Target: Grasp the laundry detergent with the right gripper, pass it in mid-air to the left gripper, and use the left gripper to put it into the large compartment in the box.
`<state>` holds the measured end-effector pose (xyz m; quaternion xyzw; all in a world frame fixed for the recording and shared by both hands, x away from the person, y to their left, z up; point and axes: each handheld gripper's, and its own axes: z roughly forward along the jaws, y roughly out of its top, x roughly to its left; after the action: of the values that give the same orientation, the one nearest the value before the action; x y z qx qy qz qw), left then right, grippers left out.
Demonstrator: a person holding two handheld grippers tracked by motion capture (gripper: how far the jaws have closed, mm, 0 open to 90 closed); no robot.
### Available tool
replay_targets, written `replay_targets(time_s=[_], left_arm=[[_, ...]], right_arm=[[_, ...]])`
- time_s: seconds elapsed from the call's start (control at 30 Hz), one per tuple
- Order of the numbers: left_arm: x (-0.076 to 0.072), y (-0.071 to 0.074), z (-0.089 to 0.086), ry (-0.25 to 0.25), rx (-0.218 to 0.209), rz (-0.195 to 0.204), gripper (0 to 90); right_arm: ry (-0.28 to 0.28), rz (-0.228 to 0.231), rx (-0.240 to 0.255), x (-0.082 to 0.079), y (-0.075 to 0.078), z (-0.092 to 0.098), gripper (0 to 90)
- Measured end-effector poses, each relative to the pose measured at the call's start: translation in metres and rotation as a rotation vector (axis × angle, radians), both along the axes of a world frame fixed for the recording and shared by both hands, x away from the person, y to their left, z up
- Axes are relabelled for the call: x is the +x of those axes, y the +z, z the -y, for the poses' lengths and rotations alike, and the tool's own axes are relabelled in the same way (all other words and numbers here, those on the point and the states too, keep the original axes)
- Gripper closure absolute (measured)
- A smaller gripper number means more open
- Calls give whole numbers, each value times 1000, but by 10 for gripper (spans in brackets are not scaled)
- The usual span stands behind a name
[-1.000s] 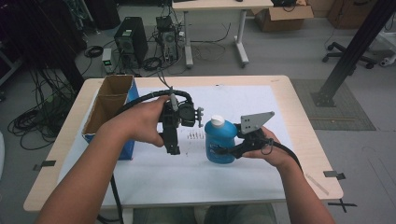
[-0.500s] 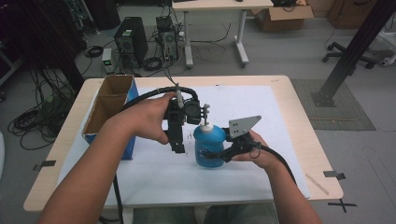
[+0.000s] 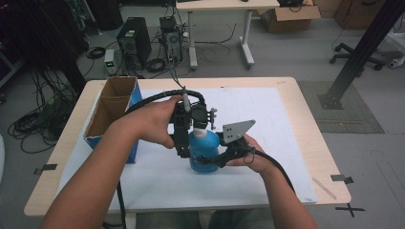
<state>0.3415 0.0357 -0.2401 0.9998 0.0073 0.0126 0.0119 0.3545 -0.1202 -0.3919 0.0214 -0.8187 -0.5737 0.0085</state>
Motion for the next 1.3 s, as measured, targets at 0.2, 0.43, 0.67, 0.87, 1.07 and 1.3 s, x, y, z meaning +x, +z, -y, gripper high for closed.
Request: replay_targets(time_s=[0.2, 0.43, 0.67, 0.87, 1.07, 1.3], left_arm=[[0, -3, 3, -6, 4, -1, 4], [-2, -11, 4, -9, 9, -12, 4], [-3, -15, 4, -12, 10, -1, 10], [-5, -17, 3, -22, 14, -7, 52], [-6, -18, 2, -26, 13, -3, 74], [-8, -17, 2, -36, 14, 6, 125]], right_arm=[[9, 3, -2, -1, -2, -11, 447], [19, 5, 13, -2, -1, -20, 447], [25, 8, 21, -3, -2, -26, 447], [24, 9, 17, -4, -2, -29, 447], [22, 13, 19, -5, -1, -30, 447], [19, 18, 22, -5, 1, -32, 447]])
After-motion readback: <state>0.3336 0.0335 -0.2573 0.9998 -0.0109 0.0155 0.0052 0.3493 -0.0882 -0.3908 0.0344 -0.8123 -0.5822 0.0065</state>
